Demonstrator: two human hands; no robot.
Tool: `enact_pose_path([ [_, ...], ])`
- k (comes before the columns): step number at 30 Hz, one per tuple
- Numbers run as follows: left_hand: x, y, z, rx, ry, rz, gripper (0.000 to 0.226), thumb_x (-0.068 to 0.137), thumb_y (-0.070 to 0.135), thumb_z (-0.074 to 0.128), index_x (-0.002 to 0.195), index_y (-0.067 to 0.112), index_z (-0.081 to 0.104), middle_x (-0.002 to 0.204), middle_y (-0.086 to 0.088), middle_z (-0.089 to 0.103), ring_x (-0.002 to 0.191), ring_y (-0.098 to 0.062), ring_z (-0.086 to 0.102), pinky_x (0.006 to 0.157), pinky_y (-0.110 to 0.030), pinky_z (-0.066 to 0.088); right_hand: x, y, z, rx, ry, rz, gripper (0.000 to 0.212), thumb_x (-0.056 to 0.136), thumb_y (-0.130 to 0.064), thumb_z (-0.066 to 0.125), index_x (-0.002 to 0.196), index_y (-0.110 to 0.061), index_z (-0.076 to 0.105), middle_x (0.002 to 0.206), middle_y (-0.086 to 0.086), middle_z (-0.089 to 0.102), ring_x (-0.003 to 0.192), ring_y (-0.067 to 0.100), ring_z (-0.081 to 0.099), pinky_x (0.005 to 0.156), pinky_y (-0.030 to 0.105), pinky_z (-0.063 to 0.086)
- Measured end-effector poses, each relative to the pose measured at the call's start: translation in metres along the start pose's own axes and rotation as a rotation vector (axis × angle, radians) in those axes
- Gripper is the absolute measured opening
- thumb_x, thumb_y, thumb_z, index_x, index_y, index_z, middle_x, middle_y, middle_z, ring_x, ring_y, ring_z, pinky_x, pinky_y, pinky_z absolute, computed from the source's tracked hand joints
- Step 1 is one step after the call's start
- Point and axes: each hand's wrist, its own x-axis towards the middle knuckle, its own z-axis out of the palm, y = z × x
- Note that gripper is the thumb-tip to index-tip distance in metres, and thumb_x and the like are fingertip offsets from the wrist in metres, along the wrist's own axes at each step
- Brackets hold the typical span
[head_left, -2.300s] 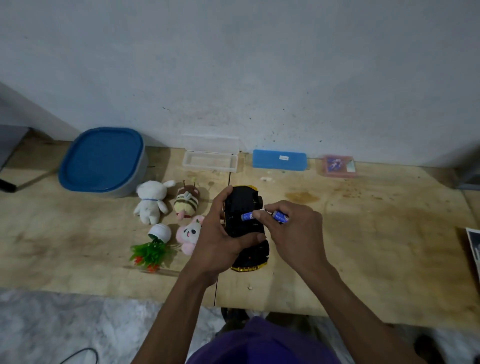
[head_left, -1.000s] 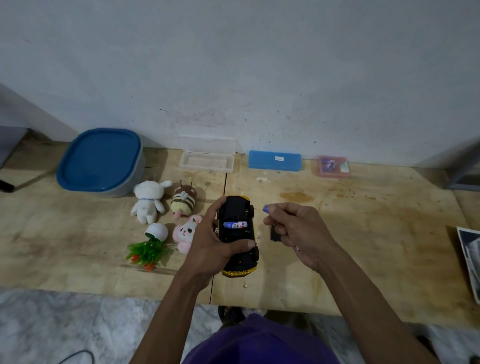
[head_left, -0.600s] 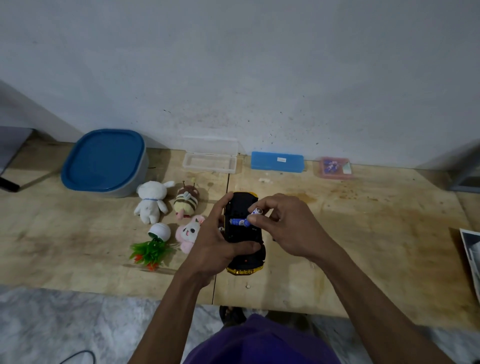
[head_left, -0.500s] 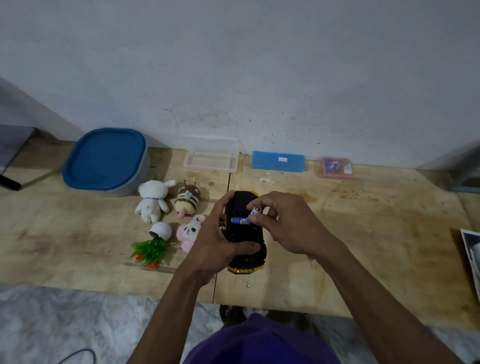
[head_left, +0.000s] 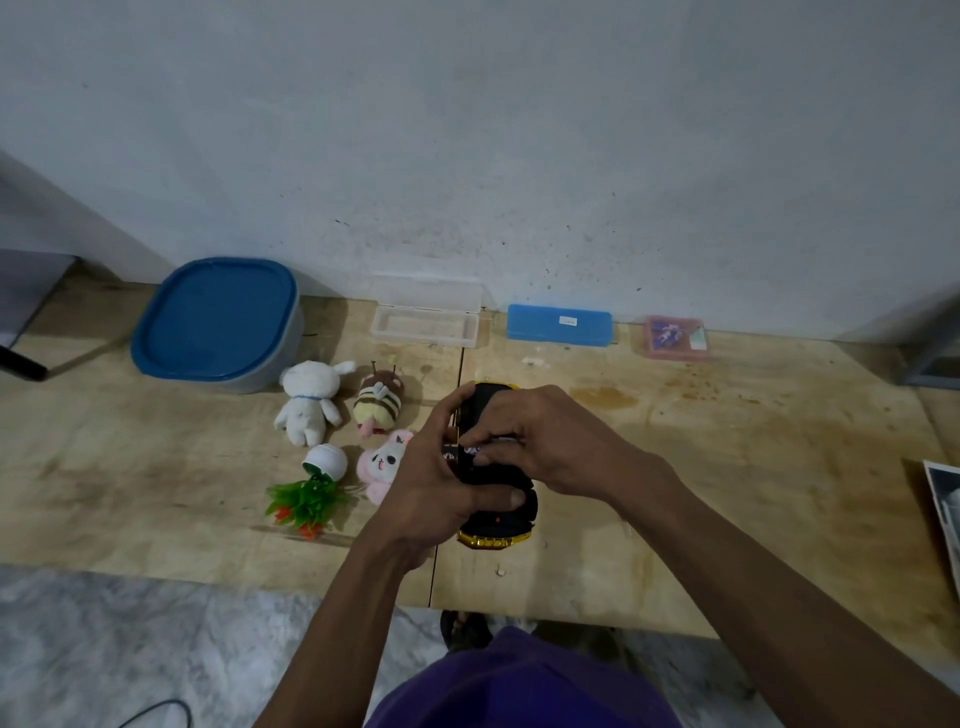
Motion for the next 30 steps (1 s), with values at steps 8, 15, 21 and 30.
enact_pose_path([
  [8, 0.003, -0.002, -0.002, 0.044, 0.028, 0.015, 0.110, 0.058, -0.019, 0.086, 0.145, 0.033, 0.045, 0.122, -0.002, 0.061, 0.087, -0.007, 0.073, 0.071, -0.030, 0.061, 0.000, 0.011, 0.011, 0.024, 0.048, -0.004, 0.011, 0.082, -0.015, 0.077, 0.092, -0.015, 0.082, 0.089, -0.001, 0.073, 0.077, 0.014, 0.066, 0.070, 0.040, 0.056],
  [15, 0.010, -0.005, -0.008, 0.026, 0.059, -0.020, 0.110, 0.054, -0.016, 0.089, 0.141, 0.036, 0.048, 0.104, 0.005, 0.073, 0.091, -0.018, 0.074, 0.077, -0.040, 0.063, -0.002, 0.000, 0.010, 0.108, 0.257, 0.255, 0.015, 0.091, -0.030, 0.070, 0.089, -0.017, 0.078, 0.081, -0.007, 0.069, 0.071, 0.005, 0.061, 0.066, 0.019, 0.048],
  [21, 0.009, -0.014, -0.018, 0.021, 0.118, -0.049, 0.108, 0.054, -0.015, 0.090, 0.137, 0.040, 0.050, 0.118, -0.001, 0.064, 0.088, -0.016, 0.075, 0.077, -0.041, 0.063, -0.008, 0.020, 0.006, 1.173, 0.424, 1.130, 0.022, 0.100, -0.013, 0.052, 0.109, 0.003, 0.064, 0.076, 0.012, 0.056, 0.057, 0.017, 0.051, 0.046, 0.026, 0.041],
  [30, 0.008, -0.020, -0.019, -0.007, 0.119, -0.104, 0.109, 0.058, -0.019, 0.086, 0.145, 0.034, 0.044, 0.117, 0.001, 0.064, 0.085, -0.010, 0.075, 0.070, -0.033, 0.062, -0.026, 0.020, 0.018, 1.536, 0.525, 1.033, 0.029, 0.097, 0.011, 0.048, 0.125, 0.007, 0.053, 0.118, 0.028, 0.065, 0.093, 0.028, 0.073, 0.078, 0.030, 0.058],
])
